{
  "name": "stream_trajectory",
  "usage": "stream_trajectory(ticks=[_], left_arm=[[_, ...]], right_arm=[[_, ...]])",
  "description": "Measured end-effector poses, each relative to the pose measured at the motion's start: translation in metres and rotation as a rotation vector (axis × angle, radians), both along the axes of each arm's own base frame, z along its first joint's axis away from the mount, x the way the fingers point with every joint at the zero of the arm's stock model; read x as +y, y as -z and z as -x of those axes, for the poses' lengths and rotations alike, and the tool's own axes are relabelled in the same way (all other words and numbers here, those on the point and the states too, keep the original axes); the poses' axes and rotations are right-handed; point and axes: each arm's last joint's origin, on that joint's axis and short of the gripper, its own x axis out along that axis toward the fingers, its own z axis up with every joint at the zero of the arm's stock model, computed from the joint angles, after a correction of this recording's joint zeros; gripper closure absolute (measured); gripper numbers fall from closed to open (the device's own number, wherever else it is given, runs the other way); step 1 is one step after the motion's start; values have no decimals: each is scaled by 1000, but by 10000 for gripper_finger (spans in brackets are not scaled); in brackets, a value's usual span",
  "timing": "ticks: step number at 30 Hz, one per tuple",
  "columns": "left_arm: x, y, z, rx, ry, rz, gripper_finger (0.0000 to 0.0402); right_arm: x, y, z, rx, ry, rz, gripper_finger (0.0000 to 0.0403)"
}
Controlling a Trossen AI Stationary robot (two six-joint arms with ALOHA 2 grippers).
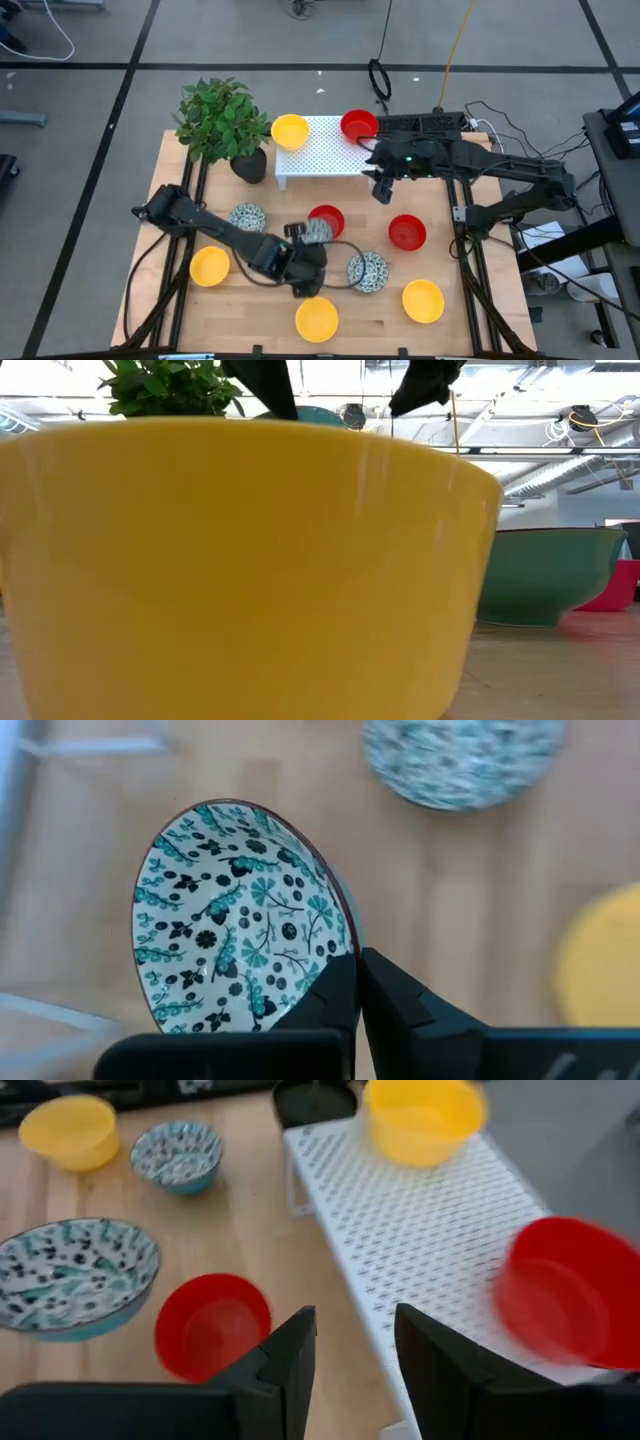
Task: Pick & Place Mini bowls
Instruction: Put the blue patterned bowl on the shelf
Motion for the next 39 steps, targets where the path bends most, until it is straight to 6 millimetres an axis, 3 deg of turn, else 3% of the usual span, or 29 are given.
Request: stream_trajectory(ticks=[7, 14, 22, 30, 39], left_arm=[[47, -27, -19, -35, 6, -144, 393], [100, -51, -32, -39, 25, -254, 395], [159, -47, -37, 45, 19, -270, 395], [190, -45, -36, 69, 6, -230, 396], [199, -41, -38, 79, 17, -188, 396]], right_arm=[[4, -21, 27, -97, 19, 19, 277], [6, -23, 41, -72, 45, -20, 277], [5, -21, 43, -45, 103, 22, 277], [4, -21, 43, -43, 102, 30, 277], [3, -22, 43, -42, 92, 54, 277]])
